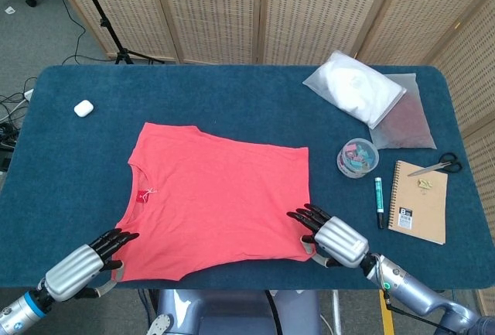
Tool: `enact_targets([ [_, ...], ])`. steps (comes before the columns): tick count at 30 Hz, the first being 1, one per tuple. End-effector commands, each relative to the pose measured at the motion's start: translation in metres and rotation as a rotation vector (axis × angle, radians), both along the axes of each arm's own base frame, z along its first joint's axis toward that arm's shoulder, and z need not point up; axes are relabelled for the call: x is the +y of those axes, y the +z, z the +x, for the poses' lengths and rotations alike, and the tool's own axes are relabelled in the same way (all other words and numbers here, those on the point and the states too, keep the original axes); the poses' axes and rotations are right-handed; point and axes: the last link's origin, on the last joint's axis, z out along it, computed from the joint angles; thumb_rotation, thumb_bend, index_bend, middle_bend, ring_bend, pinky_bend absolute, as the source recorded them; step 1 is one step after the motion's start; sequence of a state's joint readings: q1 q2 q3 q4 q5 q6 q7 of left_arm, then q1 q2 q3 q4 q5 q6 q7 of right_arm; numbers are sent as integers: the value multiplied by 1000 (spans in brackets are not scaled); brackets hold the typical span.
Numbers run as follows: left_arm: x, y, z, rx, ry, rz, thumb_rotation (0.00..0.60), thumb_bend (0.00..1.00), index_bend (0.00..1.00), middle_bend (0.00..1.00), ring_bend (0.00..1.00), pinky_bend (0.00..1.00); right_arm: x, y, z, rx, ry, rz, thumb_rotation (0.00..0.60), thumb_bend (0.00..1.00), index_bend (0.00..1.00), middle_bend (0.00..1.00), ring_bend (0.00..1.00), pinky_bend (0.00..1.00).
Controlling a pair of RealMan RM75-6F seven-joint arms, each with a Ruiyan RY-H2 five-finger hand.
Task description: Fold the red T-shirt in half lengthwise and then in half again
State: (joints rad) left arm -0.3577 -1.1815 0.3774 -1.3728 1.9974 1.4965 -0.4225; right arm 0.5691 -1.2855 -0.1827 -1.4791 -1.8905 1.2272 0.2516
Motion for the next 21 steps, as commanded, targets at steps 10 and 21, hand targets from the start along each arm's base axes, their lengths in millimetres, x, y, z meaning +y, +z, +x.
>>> enact_targets([
  [10, -13, 4, 6, -26, -4, -78, 600, 596, 707, 0, 0, 0, 29, 4, 1, 15, 90, 72, 600, 466, 609, 56, 0, 0],
  [21, -18, 5, 13, -56, -1, -141, 600, 599, 710, 0, 0, 0, 38, 7, 1, 30, 124, 101, 600, 441, 612, 57, 0, 0],
])
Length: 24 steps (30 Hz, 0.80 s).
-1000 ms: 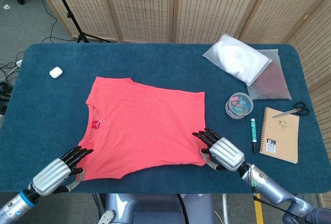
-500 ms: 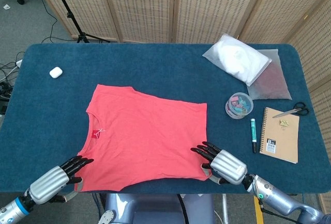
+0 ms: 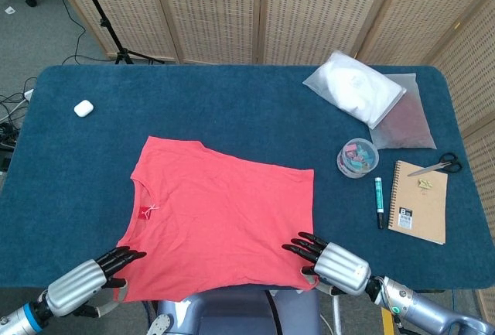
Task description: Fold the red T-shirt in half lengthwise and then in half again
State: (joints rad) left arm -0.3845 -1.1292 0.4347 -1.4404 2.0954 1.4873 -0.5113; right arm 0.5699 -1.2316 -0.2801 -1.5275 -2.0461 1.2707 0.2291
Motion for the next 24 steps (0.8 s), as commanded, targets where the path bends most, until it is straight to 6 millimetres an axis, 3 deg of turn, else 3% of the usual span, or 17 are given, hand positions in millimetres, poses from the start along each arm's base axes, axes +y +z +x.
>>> enact_targets([
  [1, 2, 0, 2, 3, -4, 17, 600, 599, 710, 0, 0, 0, -2, 1, 0, -6, -7, -6, 600, 442, 612, 57, 0, 0],
  [10, 26, 1, 8, -20, 67, 158, 600, 610, 711, 0, 0, 0, -26, 6, 5, -60, -104, -46, 600, 442, 612, 57, 0, 0],
  [19, 94, 6, 24, -43, 262, 302, 600, 613, 715, 0, 0, 0, -75, 17, 6, -127, -288, -127, 600, 446, 612, 57, 0, 0],
  [24, 122, 1, 30, -21, 305, 334, 600, 613, 715, 0, 0, 0, -91, 21, 1, -134, -350, -157, 600, 443, 612, 57, 0, 0],
])
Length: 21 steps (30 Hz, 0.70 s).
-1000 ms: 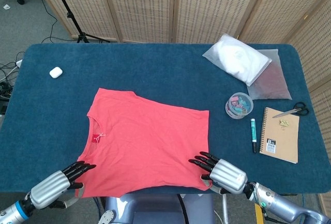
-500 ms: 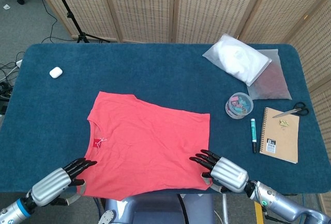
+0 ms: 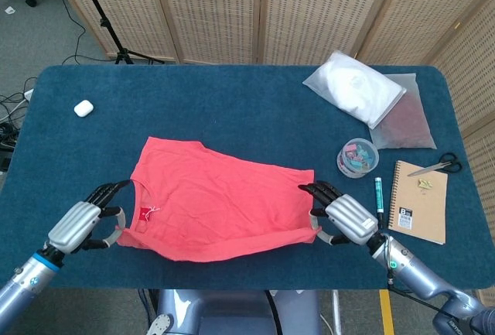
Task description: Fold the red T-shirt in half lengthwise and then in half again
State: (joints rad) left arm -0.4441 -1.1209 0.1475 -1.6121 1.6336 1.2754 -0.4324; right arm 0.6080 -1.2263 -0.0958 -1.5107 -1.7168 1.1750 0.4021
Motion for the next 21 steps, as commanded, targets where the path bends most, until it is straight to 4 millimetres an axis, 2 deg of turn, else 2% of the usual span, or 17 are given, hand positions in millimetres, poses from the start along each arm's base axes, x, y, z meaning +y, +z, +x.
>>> enact_targets([
  [1, 25, -5, 11, 4, 24, 19, 600, 613, 715, 0, 0, 0, -12, 2, -4, -2, -39, -16, 600, 440, 612, 57, 0, 0],
  [11, 70, -17, 19, 18, 84, 64, 600, 615, 715, 0, 0, 0, -47, -7, -20, -8, -193, -49, 600, 448, 612, 57, 0, 0],
  [21, 96, -26, 16, 9, 152, 99, 600, 615, 716, 0, 0, 0, -73, -25, -19, 11, -272, -59, 600, 450, 612, 58, 0, 0],
])
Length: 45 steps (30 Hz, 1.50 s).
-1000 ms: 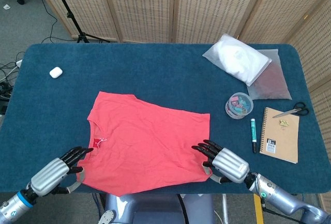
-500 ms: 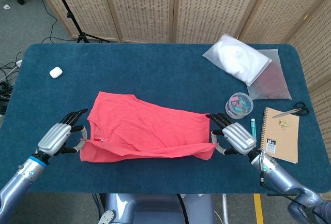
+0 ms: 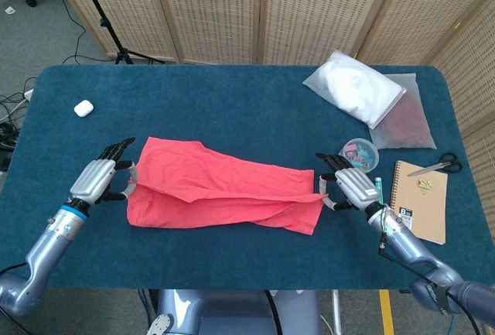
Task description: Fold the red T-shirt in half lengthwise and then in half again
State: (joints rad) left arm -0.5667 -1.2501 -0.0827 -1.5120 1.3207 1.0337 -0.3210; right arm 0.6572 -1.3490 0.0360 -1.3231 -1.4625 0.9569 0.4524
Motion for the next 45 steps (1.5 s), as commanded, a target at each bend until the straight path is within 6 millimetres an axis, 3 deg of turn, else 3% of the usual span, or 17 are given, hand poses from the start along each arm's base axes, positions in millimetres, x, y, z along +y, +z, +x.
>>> enact_targets([
  [1, 8, -5, -3, -6, 34, 1, 600, 615, 716, 0, 0, 0, -12, -8, 2, 13, -27, -6, 600, 450, 612, 58, 0, 0],
  [14, 31, -12, -7, -5, 91, 16, 600, 620, 716, 0, 0, 0, -45, -29, 15, 41, -108, -20, 600, 452, 612, 60, 0, 0],
  [25, 50, -20, -1, 1, 110, 36, 600, 624, 716, 0, 0, 0, -62, -44, 19, 105, -141, -44, 600, 443, 607, 50, 0, 0],
  [27, 53, -20, 0, 2, 112, 44, 600, 625, 716, 0, 0, 0, -61, -45, 18, 124, -141, -36, 600, 390, 510, 22, 0, 0],
  [29, 56, -20, 0, 9, 115, 50, 600, 626, 716, 0, 0, 0, -60, -43, 16, 135, -141, -28, 600, 247, 212, 0, 0, 0],
  [31, 59, -21, 1, 13, 119, 50, 600, 627, 716, 0, 0, 0, -59, -40, 15, 135, -143, -32, 600, 165, 30, 0, 0, 0],
  [39, 72, -25, 5, 30, 126, 56, 600, 629, 716, 0, 0, 0, -45, -15, 15, 76, -99, -101, 600, 187, 0, 0, 0, 0],
  [45, 81, -28, 3, 52, 135, 66, 600, 630, 716, 0, 0, 0, -12, 17, 14, 41, -16, -150, 600, 220, 0, 0, 0, 0],
])
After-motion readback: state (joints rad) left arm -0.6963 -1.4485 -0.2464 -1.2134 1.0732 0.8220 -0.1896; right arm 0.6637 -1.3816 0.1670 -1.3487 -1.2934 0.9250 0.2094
